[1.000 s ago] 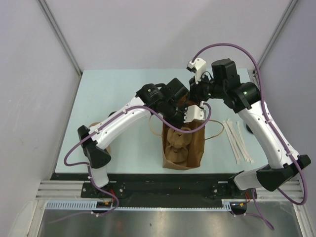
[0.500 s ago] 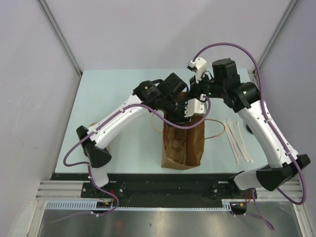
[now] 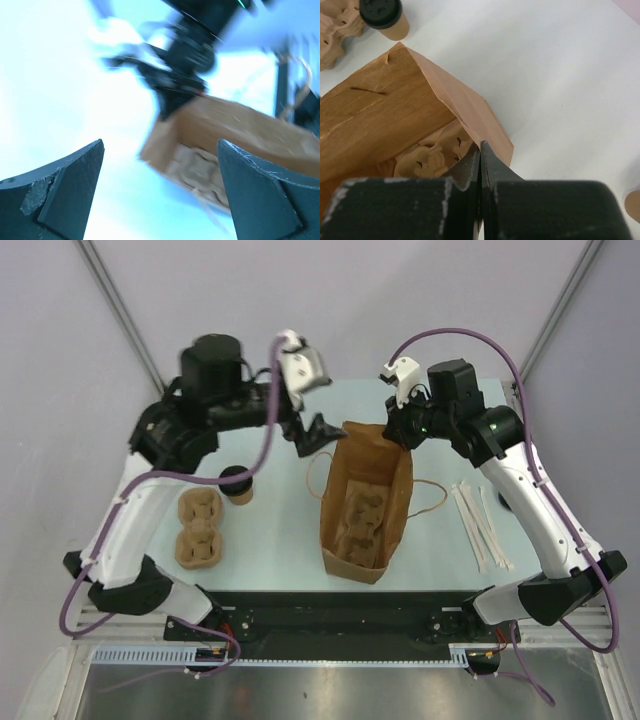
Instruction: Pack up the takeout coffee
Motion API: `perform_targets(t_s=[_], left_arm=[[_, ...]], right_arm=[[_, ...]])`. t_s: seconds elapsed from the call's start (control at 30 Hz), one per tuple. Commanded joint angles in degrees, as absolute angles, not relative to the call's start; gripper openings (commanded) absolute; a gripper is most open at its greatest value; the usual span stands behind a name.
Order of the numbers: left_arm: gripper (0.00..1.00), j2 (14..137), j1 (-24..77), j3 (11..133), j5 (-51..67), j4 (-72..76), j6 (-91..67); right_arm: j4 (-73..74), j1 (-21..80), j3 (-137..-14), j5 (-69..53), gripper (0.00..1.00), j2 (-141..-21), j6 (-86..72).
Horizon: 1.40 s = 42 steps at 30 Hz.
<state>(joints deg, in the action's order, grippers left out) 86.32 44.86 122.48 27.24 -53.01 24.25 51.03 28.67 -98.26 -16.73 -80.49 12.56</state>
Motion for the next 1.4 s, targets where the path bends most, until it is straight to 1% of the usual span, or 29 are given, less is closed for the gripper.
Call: perform_targets(t_s=[0.0, 0.07, 0.1, 0.2, 0.3, 0.33, 0.37, 0.4, 0.43, 0.47, 0.53, 0.57, 0.63, 0.67, 0.73, 0.83, 0.93, 1.17, 1.37], left_arm=[[0.99, 81.92, 37.47, 122.26, 28.92, -44.39, 12.94], [1.0, 81.21, 34.12, 119.73, 29.7, -44.74, 10.65], [0.99, 81.04, 30.53, 118.58, 30.4, -45.69, 8.98], [0.99, 80.07, 26.12, 113.39, 31.55, -47.89, 8.52], [1.0, 77.35, 25.32, 106.37, 30.59, -48.16, 8.97], [0.99, 76.73, 25.31, 103.3, 30.59, -48.16, 8.53], [1.0, 75.34, 25.31, 101.79, 30.76, -48.16, 8.0], [1.0, 74.63, 25.31, 100.39, 31.11, -47.73, 6.69], [1.0, 73.92, 25.31, 97.5, 31.11, -47.38, 5.9], [0.99, 72.52, 25.31, 96.34, 31.03, -47.03, 5.19], [0.99, 71.63, 25.31, 93.71, 31.2, -46.23, 3.87], [0.99, 71.11, 25.23, 93.17, 31.29, -45.97, 3.69], [0.99, 70.84, 25.22, 91.77, 31.55, -45.53, 3.6], [1.0, 70.75, 25.22, 91.32, 31.73, -45.35, 4.13], [1.0, 70.75, 25.14, 90.18, 31.64, -45.44, 4.31], [0.99, 71.01, 24.09, 88.87, 32.25, -45.97, 3.7], [1.0, 70.84, 20.66, 86.41, 33.74, -45.18, 1.41], [0.99, 71.02, 14.43, 83.76, 32.08, -44.3, 2.72], [1.0, 70.58, 13.1, 79.9, 31.55, -43.25, 5.8]], right_arm=[[50.28, 28.83, -96.69, -11.52, 0.0, -80.07, 13.36], [50.8, 27.95, -96.77, -11.08, 0.0, -81.12, 12.84], [52.02, 27.51, -97.38, -11.25, 0.0, -81.73, 12.4], [56.4, 26.81, -97.82, -10.9, 0.0, -84.63, 12.48], [58.62, 25.84, -97.56, -12.38, 0.0, -85.69, 13.18], [58.8, 25.23, -99.99, -14.05, 0.0, -85.61, 13.01], [58.62, 23.22, -101.76, -16.32, 0.0, -85.43, 10.92], [58.54, 22.33, -103.52, -21.39, 0.0, -84.65, 9.59], [58.62, 21.98, -106.75, -23.45, 0.0, -84.2, 8.36], [58.97, 21.8, -107.48, -25.12, 0.0, -83.68, 7.74], [58.45, 23.55, -105.57, -22.34, 0.0, -81.22, 6.68], [59.49, 24.16, -101.21, -19.45, 0.0, -80.95, 7.38], [61.34, 25.14, -96.79, -16.1, 0.0, -82.08, 9.75], [63.44, 24.7, -93.9, -15.65, 0.0, -83.05, 9.93], [64.07, 22.33, -92.38, -16.69, 0.0, -84.72, 9.67], [64.42, 20.14, -94.65, -17.66, 0.0, -85.34, 10.02], [64.87, 18.29, -96.77, -22.57, 0.0, -84.21, 9.15], [60.12, 18.28, -95.89, -27.59, 0.0, -80.34, 9.22], [58.1, 20.12, -93.78, -29.53, 0.0, -75.95, 12.82]])
